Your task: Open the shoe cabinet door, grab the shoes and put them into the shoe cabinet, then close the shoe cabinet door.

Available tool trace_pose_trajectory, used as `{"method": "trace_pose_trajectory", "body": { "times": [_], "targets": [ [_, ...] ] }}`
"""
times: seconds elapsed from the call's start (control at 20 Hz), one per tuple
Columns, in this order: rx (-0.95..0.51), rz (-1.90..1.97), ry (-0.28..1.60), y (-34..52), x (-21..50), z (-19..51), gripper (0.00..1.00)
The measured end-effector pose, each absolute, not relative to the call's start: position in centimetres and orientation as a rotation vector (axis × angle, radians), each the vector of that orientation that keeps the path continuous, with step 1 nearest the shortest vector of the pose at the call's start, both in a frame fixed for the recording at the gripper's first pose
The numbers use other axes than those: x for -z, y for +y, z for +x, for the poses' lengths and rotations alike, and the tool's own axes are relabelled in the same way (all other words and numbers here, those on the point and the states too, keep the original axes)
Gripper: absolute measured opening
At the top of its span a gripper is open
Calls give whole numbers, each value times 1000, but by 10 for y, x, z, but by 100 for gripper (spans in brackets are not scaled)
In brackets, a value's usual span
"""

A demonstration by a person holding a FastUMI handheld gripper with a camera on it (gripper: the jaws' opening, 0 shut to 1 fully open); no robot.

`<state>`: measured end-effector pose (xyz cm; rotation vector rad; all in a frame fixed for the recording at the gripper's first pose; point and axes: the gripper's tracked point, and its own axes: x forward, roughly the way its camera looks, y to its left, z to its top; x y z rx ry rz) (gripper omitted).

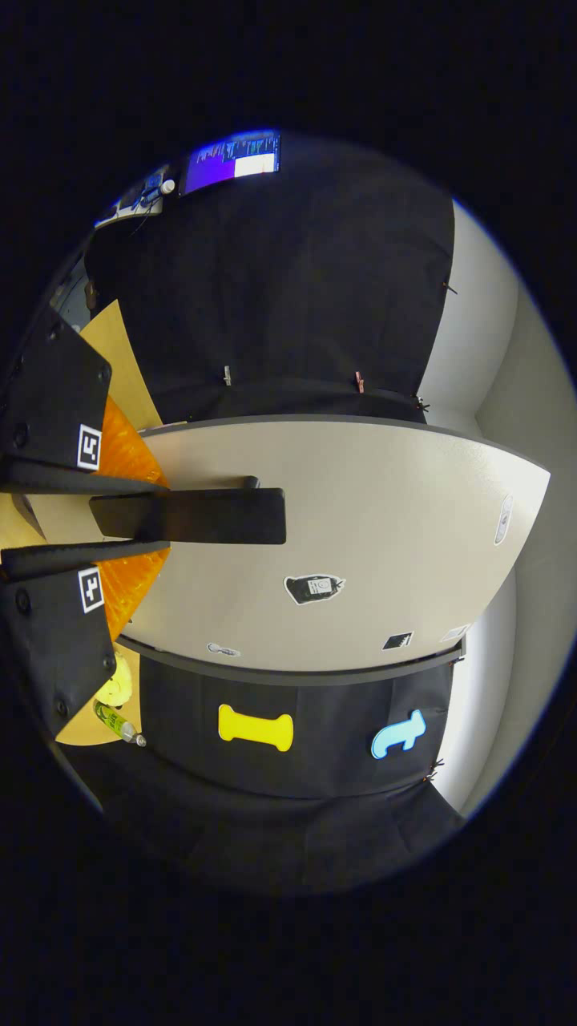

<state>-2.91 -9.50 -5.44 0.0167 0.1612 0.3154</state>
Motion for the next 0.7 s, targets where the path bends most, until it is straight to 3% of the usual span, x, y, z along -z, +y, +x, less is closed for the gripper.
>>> {"method": "trace_pose_trajectory", "body": {
  "times": [0.45, 0.7],
  "targets": [
    [-188, 10, 194, -153, 69, -45, 29],
    [-17, 1, 175, -212, 63, -78, 28]
  ]
}}
